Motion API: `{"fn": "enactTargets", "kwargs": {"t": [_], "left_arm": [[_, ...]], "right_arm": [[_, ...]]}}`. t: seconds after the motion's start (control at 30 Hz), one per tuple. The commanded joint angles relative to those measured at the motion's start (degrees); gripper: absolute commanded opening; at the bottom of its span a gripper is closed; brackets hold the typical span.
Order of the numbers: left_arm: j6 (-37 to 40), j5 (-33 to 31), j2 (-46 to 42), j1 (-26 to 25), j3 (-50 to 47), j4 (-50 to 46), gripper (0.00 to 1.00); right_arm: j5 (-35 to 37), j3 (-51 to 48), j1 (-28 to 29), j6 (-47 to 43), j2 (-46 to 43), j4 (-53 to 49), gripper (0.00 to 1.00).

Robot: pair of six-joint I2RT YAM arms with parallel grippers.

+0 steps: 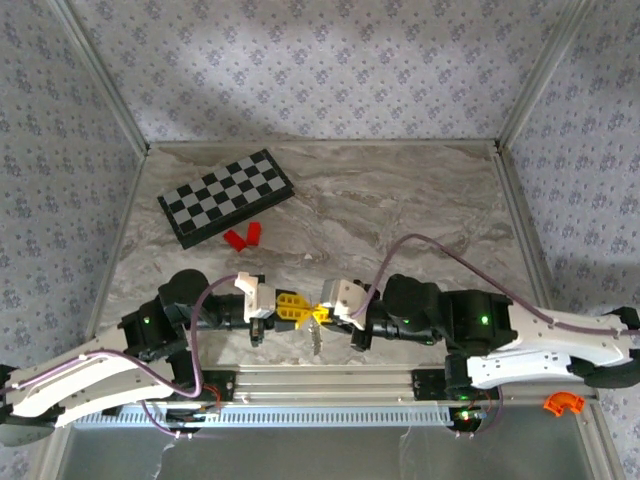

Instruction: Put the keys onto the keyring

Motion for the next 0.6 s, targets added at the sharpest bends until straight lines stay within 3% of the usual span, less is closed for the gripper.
{"fn": "enactTargets", "kwargs": {"t": [0.0, 0.33, 0.5, 0.57], "left_arm": [[4.40, -3.42, 1.42, -0.32, 4.79, -11.16, 0.08], [2.52, -1.48, 1.35, -0.32, 4.46, -7.59, 0.00], [-0.73, -0.14, -1.10, -0.32, 2.06, 0.63, 0.00], [-2.03, 0.67, -1.91, -0.32, 0.87, 4.74, 0.00]], "right_arm": [[1.19, 6.55, 0.76, -1.80, 3.46, -9.71, 0.00], [-1.19, 9.96, 0.85, -2.26, 6.79, -12.78, 0.00], [-0.58, 7.20, 0.85, -1.32, 3.95, -8.00, 0.00], [-0.64, 5.04, 0.78, -0.79, 2.41, -4.72, 0.06]]}}
